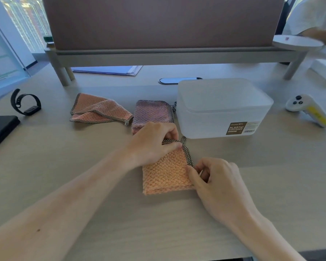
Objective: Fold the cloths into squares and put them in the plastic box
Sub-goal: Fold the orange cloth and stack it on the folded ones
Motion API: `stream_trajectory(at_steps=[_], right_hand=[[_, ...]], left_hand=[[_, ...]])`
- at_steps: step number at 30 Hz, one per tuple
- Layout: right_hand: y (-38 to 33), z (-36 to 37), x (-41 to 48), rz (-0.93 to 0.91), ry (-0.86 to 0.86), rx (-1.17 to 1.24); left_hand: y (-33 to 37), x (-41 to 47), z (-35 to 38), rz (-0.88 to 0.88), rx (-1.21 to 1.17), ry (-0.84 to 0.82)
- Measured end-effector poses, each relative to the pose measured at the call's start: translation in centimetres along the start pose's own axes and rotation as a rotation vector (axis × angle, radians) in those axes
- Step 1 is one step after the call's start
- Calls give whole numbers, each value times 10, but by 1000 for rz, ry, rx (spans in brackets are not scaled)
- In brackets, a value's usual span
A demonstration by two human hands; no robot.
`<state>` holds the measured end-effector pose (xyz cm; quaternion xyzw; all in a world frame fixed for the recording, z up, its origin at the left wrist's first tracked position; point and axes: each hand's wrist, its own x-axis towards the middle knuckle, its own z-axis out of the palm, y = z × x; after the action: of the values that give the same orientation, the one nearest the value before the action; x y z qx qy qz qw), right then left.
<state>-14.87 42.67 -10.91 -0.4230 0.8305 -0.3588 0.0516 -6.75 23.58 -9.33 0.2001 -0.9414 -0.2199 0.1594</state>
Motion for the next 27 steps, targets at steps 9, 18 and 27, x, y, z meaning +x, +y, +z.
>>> stream_trajectory(at_steps=[9, 18, 27], right_hand=[[8, 2, -1, 27, -29, -113], [-10, -15, 0, -144, 32, -300], [-28, 37, 39, -372, -447, -281]], left_hand=[[1, -3, 15, 1, 47, 38], [29, -65, 8, -44, 196, 107], [24, -92, 31, -10, 361, -88]])
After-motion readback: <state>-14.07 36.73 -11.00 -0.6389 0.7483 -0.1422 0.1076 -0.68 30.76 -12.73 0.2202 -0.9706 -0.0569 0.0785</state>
